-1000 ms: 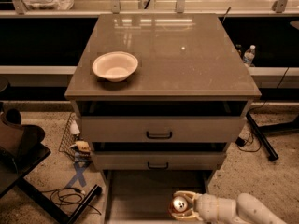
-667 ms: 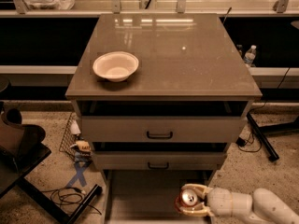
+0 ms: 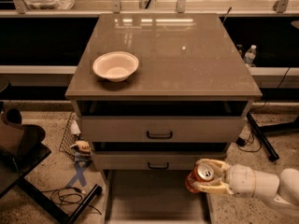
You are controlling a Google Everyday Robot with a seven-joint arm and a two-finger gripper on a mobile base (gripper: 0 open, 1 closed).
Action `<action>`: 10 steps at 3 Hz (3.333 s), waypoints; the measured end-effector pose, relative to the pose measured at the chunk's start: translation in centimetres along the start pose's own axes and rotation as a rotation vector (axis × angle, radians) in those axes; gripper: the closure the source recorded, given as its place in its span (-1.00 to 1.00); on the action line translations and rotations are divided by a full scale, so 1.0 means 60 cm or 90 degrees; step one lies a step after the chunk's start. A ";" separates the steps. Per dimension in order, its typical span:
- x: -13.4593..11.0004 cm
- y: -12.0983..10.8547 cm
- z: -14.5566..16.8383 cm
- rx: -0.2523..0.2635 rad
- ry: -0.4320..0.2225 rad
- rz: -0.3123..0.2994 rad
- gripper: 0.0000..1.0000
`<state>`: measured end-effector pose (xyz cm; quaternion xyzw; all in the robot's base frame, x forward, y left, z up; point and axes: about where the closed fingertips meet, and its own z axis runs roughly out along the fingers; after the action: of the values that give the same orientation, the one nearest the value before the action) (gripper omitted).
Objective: Pick coke can from bottom drawer and place on counter
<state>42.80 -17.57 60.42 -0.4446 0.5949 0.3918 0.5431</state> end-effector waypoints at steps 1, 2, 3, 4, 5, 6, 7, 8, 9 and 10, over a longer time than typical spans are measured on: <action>-0.053 -0.014 -0.004 -0.006 0.059 -0.019 1.00; -0.053 -0.014 -0.004 -0.006 0.059 -0.019 1.00; -0.133 -0.036 -0.008 0.005 0.063 -0.009 1.00; -0.315 -0.088 -0.035 0.072 0.078 0.017 1.00; -0.441 -0.139 -0.050 0.125 0.099 0.041 1.00; -0.526 -0.204 -0.042 0.159 0.123 0.037 1.00; -0.589 -0.295 -0.001 0.202 0.127 0.027 1.00; -0.590 -0.298 0.001 0.201 0.126 0.028 1.00; -0.604 -0.352 0.030 0.194 0.102 0.046 1.00; -0.574 -0.507 0.123 0.205 0.084 0.112 1.00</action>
Offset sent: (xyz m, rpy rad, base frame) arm 0.0065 -0.0012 0.0241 -0.0747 0.0065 0.0069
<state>74.52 -16.07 94.44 -0.3227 0.7209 0.3073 0.5307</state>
